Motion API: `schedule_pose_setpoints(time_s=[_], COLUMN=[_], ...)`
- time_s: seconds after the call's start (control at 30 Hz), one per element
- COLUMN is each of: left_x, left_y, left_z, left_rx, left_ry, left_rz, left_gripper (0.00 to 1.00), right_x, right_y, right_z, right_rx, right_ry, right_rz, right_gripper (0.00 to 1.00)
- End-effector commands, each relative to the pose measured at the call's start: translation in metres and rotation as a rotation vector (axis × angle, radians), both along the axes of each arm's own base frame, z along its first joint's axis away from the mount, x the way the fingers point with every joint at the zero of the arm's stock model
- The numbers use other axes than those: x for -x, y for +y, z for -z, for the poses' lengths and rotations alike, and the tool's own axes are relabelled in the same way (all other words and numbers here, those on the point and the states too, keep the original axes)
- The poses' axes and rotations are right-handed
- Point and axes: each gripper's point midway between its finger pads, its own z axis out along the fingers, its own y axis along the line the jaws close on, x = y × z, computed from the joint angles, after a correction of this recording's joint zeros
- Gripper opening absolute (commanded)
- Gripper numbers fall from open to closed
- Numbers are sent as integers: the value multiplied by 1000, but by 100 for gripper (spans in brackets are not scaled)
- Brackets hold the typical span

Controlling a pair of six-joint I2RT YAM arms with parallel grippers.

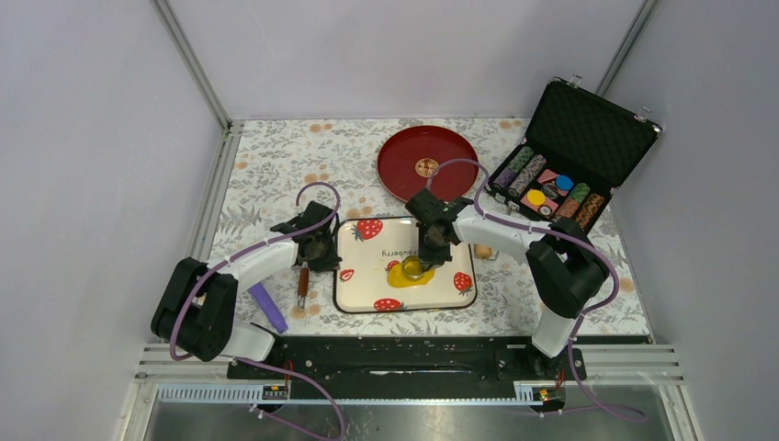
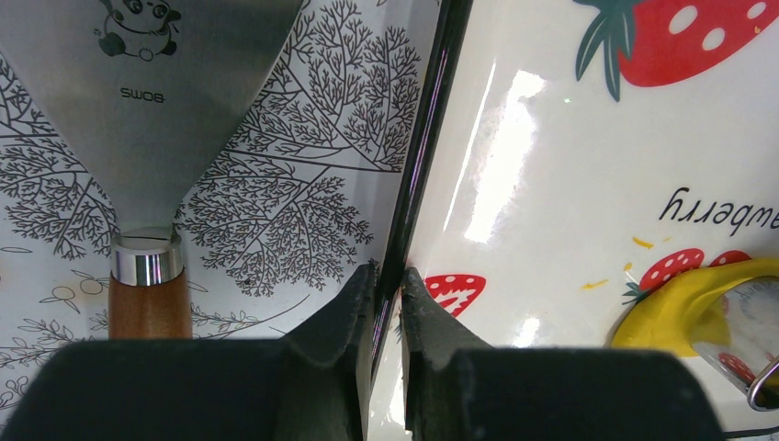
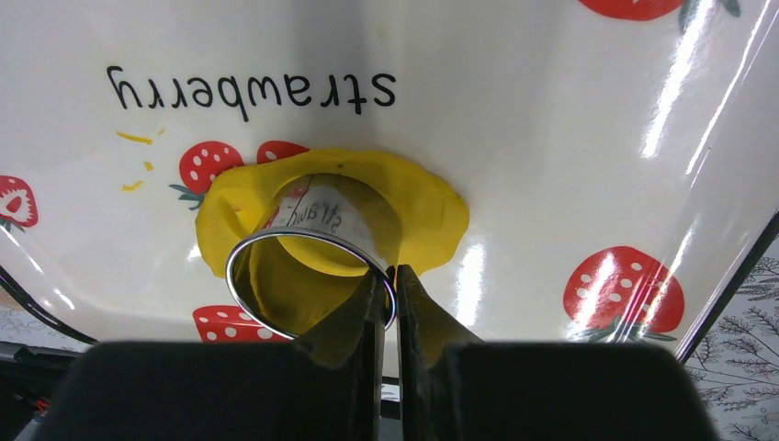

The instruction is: Roll out the dumpling wrappers from the dough

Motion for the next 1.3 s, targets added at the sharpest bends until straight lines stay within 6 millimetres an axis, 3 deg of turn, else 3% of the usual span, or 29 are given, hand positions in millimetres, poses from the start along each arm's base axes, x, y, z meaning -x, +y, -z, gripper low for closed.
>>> schedule_pose_setpoints(time_s=[0.0,0.47,0.93,1.13,1.27], left_x=[23,22,22,22,22], left_y=[35,35,35,35,35], left_z=[22,22,21,21,21], left_rx=[-172,-173,-176,-178,-176], left_ry=[91,91,92,91,90], left_rz=[-7,-6,-7,-6,-6], left_gripper=[0,0,0,0,0], right_x=[-7,-4,4,5,4], right_y=[7,2,-6,-3,-1], right_z=[-6,-17,-9,-12,-23], right_rx=[-14,-16,7,-7,-32], right_ry=[-20,-35,-15,-9,-28], right_rz=[-8,-8,-20,-30,-36], right_gripper=[0,0,0,9,23])
